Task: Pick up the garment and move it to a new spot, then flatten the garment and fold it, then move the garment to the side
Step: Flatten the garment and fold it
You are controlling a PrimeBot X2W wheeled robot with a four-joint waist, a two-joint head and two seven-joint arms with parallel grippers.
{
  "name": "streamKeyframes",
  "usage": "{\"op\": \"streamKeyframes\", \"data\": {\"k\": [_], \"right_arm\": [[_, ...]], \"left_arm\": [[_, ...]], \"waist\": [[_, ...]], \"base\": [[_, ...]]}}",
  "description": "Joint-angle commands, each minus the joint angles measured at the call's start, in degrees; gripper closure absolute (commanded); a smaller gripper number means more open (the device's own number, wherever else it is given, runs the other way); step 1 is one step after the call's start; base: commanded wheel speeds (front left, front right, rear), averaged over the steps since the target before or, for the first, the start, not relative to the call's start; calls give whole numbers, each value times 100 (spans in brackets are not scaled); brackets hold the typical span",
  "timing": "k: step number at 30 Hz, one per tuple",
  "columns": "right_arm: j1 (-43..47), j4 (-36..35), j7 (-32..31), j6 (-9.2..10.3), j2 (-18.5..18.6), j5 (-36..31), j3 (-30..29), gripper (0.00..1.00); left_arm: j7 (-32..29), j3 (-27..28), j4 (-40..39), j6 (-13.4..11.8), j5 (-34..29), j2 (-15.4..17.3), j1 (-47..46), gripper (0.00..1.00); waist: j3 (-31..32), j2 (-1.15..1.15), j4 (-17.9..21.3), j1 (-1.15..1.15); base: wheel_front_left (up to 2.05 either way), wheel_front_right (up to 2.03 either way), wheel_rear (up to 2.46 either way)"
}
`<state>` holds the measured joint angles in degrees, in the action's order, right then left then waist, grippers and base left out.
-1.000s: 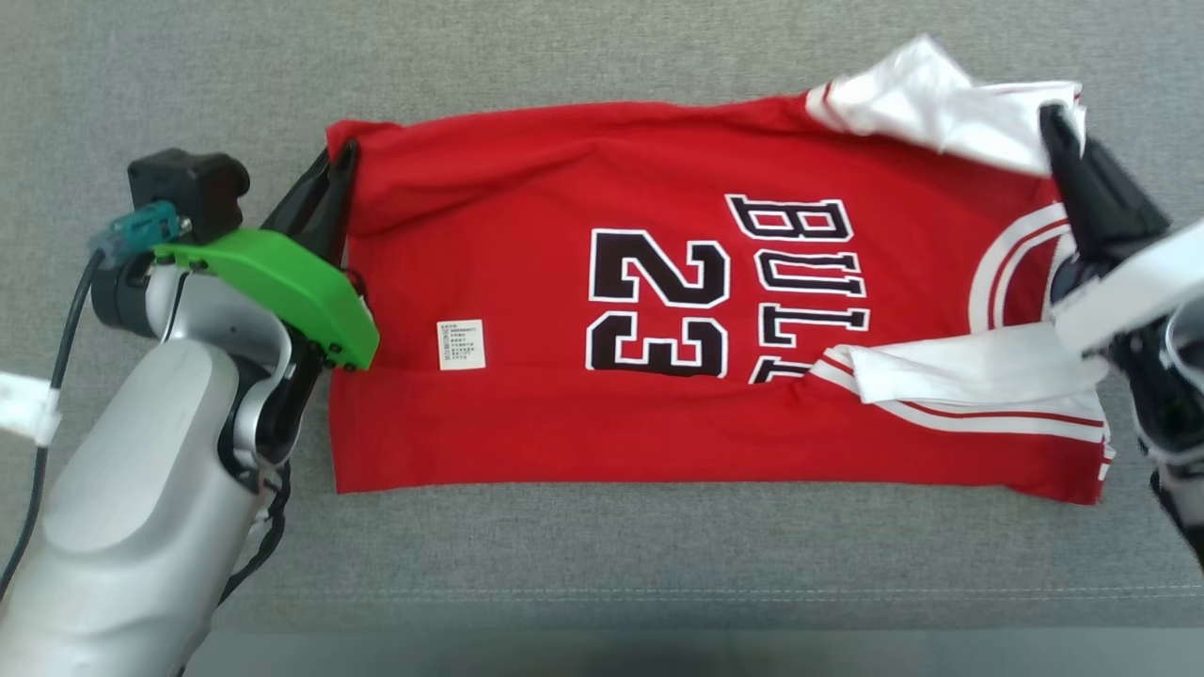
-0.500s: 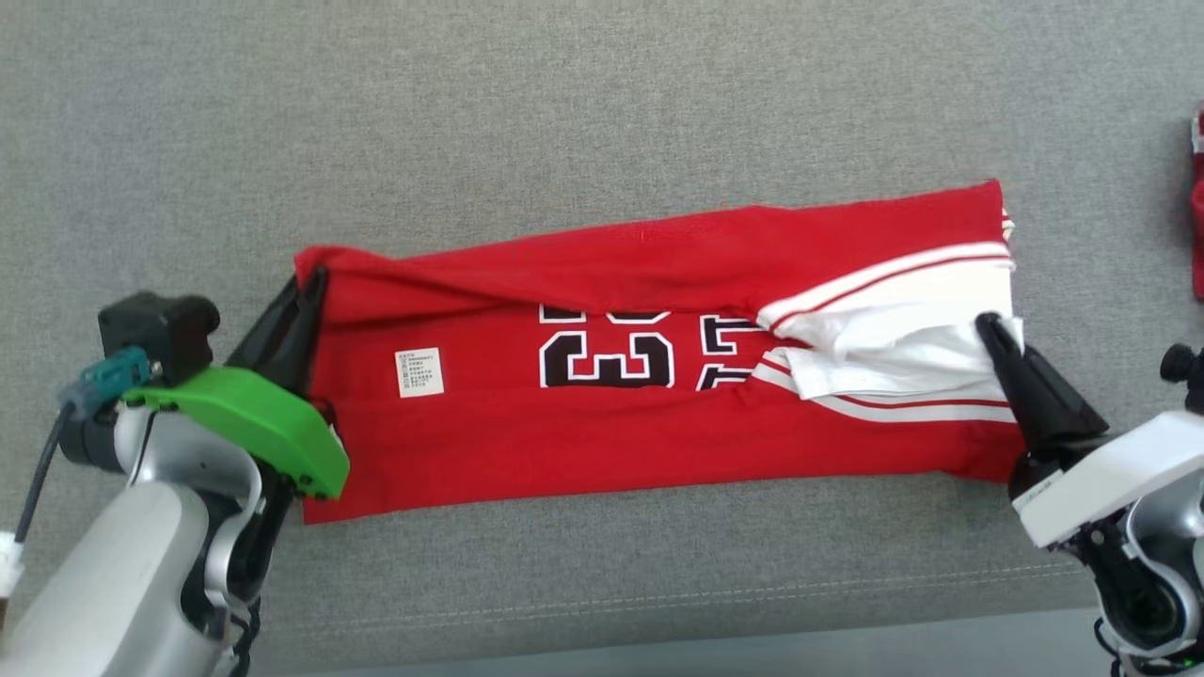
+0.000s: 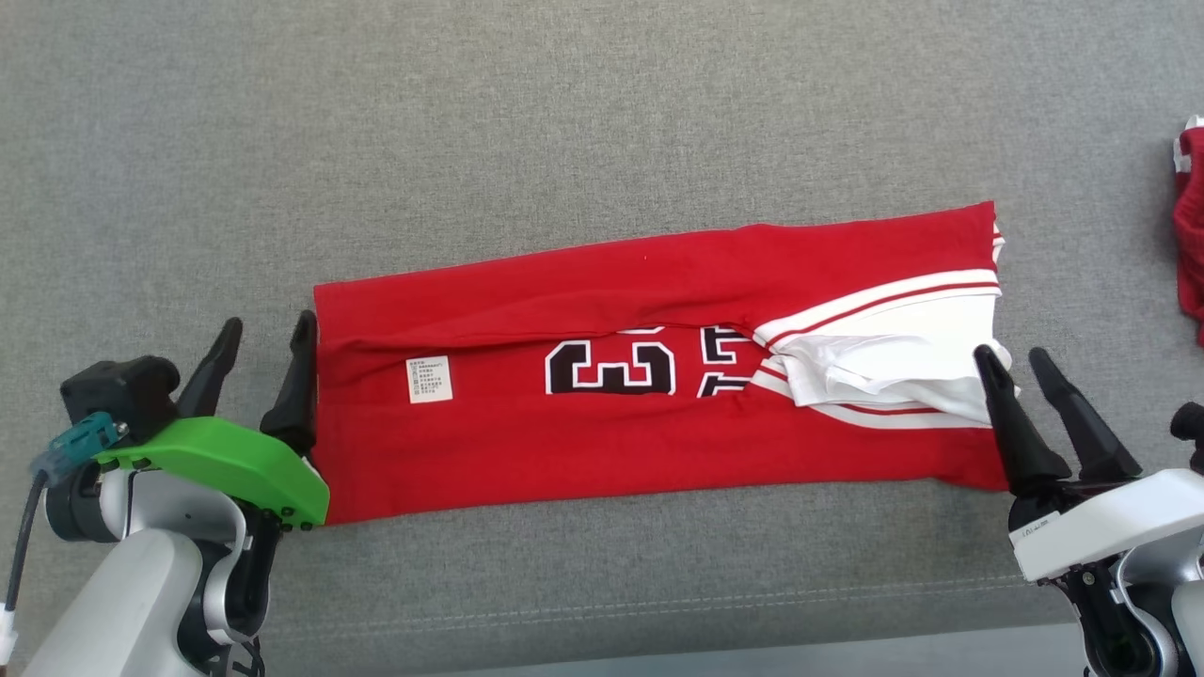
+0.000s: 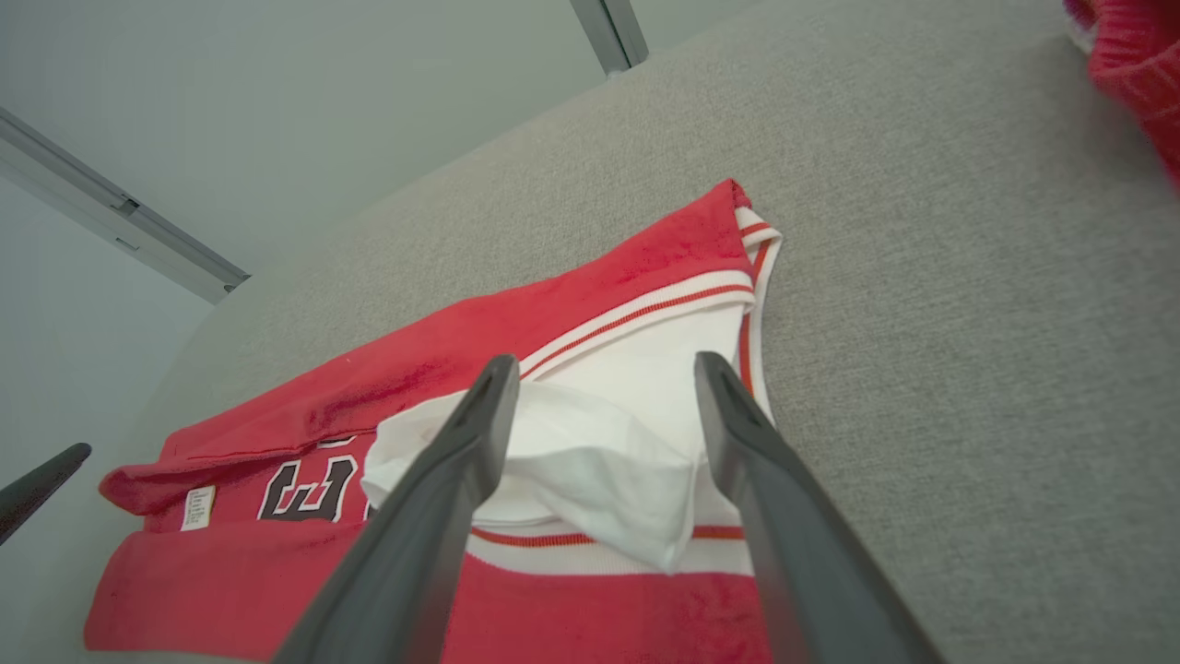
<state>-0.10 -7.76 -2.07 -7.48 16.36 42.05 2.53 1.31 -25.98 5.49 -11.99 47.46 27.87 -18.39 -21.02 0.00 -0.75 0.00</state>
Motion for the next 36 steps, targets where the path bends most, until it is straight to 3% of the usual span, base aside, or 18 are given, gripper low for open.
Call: {"op": "streamKeyframes", "data": {"k": [1,9,19,36], "right_arm": [[62,-38,93,-1,-43,-84,-54,0],[-134,-39,905,0,-555,-1281,-498,0],[-104,354,1029,0,-779,-2449,-316,0],[178,670,1112,0,-935,-2733,-233,0]], "left_arm": [[68,44,-17,-51,-35,-19,57,0],[820,89,-306,-462,-540,-69,280,0],[1193,-32,-332,-762,-916,-175,749,0],[1390,235,39,-307,-1347,-479,996,0]], "waist": [[74,0,11,0],[460,0,85,0],[1020,0,24,0],[1553,0,-131,0]], "base": [[0,0,0],[0,0,0],[0,0,0],[0,0,0]]}}
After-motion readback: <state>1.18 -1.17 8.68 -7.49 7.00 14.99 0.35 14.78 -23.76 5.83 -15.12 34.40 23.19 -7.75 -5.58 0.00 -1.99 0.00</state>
